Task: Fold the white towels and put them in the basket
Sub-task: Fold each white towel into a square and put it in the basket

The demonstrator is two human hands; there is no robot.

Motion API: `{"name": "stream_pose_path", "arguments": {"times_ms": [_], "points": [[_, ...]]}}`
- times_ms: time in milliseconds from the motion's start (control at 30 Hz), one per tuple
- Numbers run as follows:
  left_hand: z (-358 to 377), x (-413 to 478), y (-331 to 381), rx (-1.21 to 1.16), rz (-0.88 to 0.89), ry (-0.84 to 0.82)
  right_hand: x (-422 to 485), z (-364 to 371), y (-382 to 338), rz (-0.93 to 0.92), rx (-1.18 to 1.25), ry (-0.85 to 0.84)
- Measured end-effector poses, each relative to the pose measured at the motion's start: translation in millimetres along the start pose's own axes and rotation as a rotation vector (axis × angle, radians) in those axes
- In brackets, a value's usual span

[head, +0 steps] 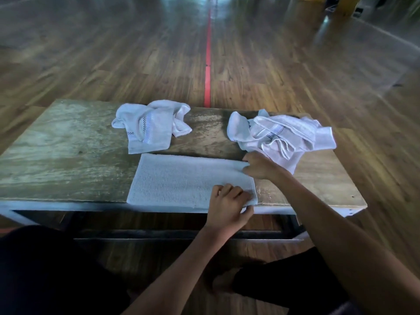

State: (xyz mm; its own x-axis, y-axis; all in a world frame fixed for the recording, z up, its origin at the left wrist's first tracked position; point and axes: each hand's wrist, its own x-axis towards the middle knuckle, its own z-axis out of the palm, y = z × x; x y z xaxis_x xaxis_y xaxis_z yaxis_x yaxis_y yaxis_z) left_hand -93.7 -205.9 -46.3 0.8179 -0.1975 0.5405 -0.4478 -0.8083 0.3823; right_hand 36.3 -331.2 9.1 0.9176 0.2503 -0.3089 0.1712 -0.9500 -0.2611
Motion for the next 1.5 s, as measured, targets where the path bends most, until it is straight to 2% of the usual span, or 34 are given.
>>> {"name": "stream_pose_path", "arguments": {"times_ms": [100, 200, 400, 600, 800, 933, 1100, 1500], "points": [[-14.0, -3.8, 2.2, -0.112, -0.105, 0.117, -2.4, -16.8, -9.1, -0.016, 0.025, -0.071], [-35.9, -5.9, -0.7, -0.204, -0.262, 0.236, -9.4, -43.7, -28.0, -0.043, 0.177, -0.088], [-96.4, -16.3, -23.8, -0.509, -0.470, 0.364, -11.2, -94.1, -94.6, -0.228, 0.394, -0.258], [-125.0, -39.1, -58.2, -0.537, -0.724, 0.518, 29.1, -79.7, -160.3, -0.232, 0.529, -0.398], [-128.8, -62.8, -99.8, -0.558, -0.876, 0.555, 62.8, -41.0, -210.1, -0.301, 0.323, -0.377], [-125.5, -73.2, -122.4, -0.446, -0.928, 0.498, 81.6, -18.0, -227.4, -0.341, 0.200, -0.361], [-120.9, -78.9, -132.4, -0.321, -0.971, 0.513, 91.0, 2.5, -233.4, -0.371, 0.168, -0.306], [-118.2, -80.9, -130.0, -0.520, -1.140, 0.587, 94.5, 27.2, -228.9, -0.454, 0.180, -0.120]]}}
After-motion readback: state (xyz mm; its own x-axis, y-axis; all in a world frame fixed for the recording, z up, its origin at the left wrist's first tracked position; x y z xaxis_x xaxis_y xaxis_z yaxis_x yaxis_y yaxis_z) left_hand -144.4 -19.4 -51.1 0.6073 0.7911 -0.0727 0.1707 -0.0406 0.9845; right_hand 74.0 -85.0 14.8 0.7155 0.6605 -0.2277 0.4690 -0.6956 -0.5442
